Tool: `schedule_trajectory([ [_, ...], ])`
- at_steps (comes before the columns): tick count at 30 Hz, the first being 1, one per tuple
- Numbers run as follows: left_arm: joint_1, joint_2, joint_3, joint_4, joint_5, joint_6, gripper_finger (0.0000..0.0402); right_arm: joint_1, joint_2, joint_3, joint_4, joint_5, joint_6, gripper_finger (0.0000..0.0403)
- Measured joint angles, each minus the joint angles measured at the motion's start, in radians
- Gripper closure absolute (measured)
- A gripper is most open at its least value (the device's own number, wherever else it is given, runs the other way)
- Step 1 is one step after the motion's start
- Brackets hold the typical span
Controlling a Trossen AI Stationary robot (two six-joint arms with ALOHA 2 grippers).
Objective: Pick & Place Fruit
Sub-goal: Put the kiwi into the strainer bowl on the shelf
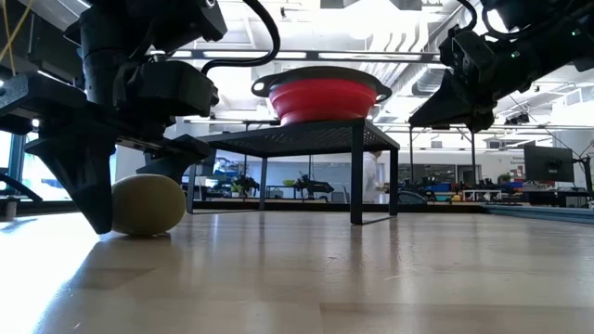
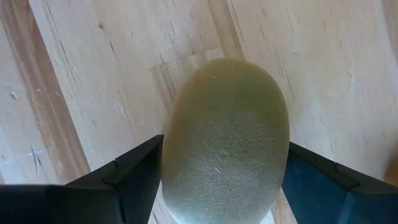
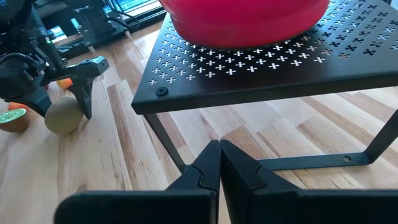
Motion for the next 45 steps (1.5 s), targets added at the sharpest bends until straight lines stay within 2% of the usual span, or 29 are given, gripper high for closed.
schedule_trajectory([
  [7,0.000,0.001,0.000,0.001,0.005,-0.003,0.0162,0.000,0.000,0.000,0.000,0.000,0.000,0.0400],
  [11,0.000,0.001,0.000,0.003,0.008,-0.007,0.0174,0.000,0.000,0.000,0.000,0.000,0.000,0.0400],
  [22,0.000,0.001,0.000,0.004,0.001,-0.015,0.0159,0.000,0.000,0.000,0.000,0.000,0.000,0.0400],
  [29,0.000,0.001,0.000,0.015,-0.003,-0.084,0.0159,0.000,0.000,0.000,0.000,0.000,0.000,0.0400],
  [35,0.000,0.002,-0.002,0.109,-0.005,-0.165,0.0159,0.000,0.000,0.000,0.000,0.000,0.000,0.0400],
  [45,0.000,0.002,-0.002,0.228,-0.006,-0.193,0.0159,0.000,0.000,0.000,0.000,0.000,0.000,0.0401],
])
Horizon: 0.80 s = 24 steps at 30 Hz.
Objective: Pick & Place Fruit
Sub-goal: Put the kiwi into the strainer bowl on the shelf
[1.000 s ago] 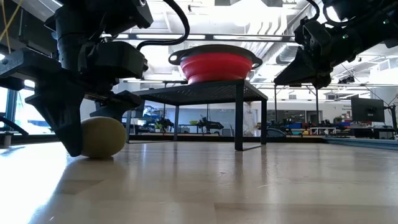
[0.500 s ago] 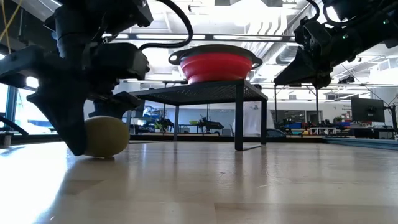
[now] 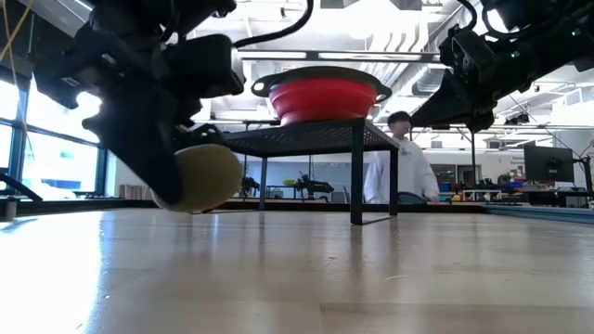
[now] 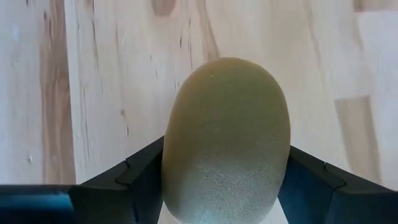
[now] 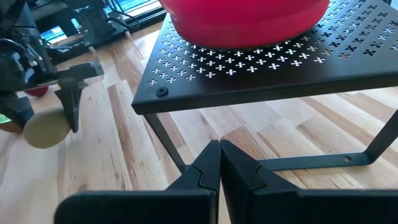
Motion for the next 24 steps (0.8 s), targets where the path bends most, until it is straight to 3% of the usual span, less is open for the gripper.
schedule_trajectory([
  [7,0.000,-0.001,0.001,0.141,-0.023,-0.044,0.0158,0.000,0.000,0.000,0.000,0.000,0.000,0.0401],
  [16,0.000,-0.001,0.001,0.389,-0.182,-0.085,0.0158,0.000,0.000,0.000,0.000,0.000,-0.007,0.0401],
  [24,0.000,-0.002,0.002,0.510,-0.300,-0.080,0.0158,0.000,0.000,0.000,0.000,0.000,-0.007,0.0401],
])
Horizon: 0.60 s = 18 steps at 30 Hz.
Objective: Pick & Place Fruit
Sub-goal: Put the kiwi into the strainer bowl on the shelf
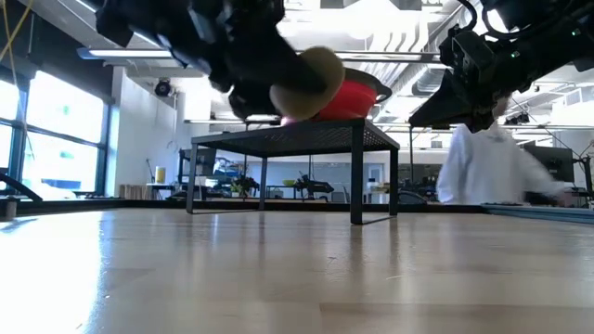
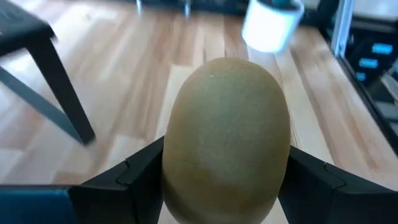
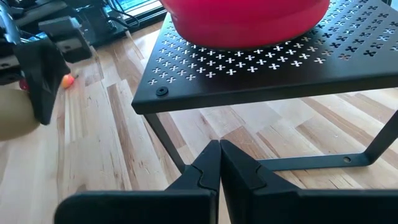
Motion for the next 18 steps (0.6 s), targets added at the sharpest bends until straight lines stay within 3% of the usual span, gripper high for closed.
schedule_trajectory([
  [11,0.026,-0.001,0.003,0.132,-0.036,0.056,0.0158,0.000,0.000,0.000,0.000,0.002,-0.023,0.0401],
  [18,0.067,-0.001,0.147,-0.069,0.057,0.076,0.0182,0.000,0.000,0.000,0.001,0.000,-0.027,0.0401],
])
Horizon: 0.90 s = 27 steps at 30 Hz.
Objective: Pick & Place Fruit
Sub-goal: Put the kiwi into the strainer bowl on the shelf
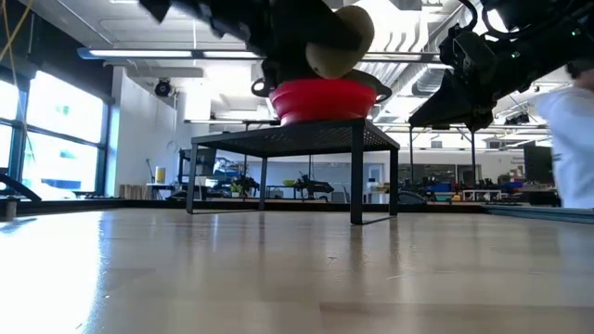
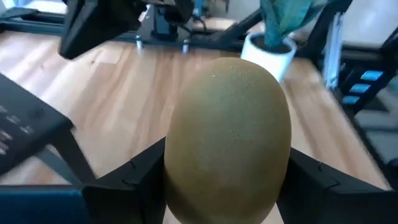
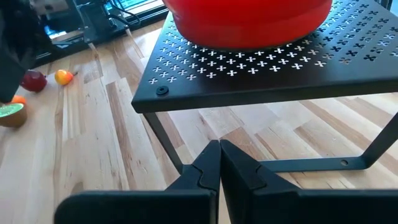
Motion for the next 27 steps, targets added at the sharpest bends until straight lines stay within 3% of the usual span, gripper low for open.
schedule_trajectory([
  [11,0.035,0.000,0.276,-0.355,-0.022,0.235,0.0184,0.000,0.000,0.000,0.000,-0.001,0.000,0.0401],
  [21,0.127,0.000,0.436,-0.393,-0.013,0.264,0.0183,0.000,0.000,0.000,0.000,-0.001,0.000,0.0401],
  [27,0.226,0.000,0.538,-0.472,-0.015,0.198,0.0183,0.000,0.000,0.000,0.000,-0.001,0.000,0.0400],
])
